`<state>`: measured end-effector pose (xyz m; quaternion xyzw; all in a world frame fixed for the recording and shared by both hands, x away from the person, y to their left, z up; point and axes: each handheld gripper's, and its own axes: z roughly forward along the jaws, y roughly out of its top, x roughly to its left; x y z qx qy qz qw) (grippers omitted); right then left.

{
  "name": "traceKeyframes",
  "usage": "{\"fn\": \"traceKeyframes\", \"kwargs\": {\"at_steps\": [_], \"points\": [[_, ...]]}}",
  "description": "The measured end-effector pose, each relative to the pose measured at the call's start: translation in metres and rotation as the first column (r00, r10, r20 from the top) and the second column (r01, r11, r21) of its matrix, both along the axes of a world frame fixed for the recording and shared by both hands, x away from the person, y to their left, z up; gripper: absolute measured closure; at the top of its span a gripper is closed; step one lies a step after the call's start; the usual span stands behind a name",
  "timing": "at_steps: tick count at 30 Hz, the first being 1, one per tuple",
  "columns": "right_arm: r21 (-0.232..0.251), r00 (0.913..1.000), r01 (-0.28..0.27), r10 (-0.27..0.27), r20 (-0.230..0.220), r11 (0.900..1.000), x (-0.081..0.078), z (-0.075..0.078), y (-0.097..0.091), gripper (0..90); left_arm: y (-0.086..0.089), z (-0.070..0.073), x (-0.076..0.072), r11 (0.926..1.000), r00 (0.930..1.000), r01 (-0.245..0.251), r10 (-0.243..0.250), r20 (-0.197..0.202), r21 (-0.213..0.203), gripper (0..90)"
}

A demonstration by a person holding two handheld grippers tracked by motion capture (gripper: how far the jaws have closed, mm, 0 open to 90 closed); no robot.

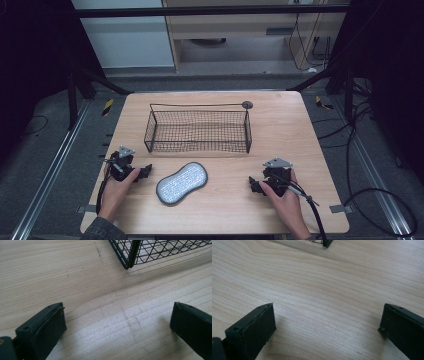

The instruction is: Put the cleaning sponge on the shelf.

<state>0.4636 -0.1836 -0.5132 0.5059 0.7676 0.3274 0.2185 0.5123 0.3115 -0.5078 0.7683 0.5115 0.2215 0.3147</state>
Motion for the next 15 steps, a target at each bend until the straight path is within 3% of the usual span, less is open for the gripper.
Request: {"fn": "traceKeyframes", "kwargs": {"at_steps": [6,15], "points": [[0.000,1.0000,-0.001,0.001,-0.001,1.0000,0.000,0.000,0.000,0.3,-0.001,0.005,-0.005,0.9997,0.9998,0.022,-0.022,0.001,0.011,3.2],[0.001,1.0000,-0.006,0.006,-0.002,1.0000,-0.001,0.000,0.000,0.4,-0.013,0.031,-0.024,0.9955,0.9954,0.095,-0.095,0.011,0.003,3.6]]}}
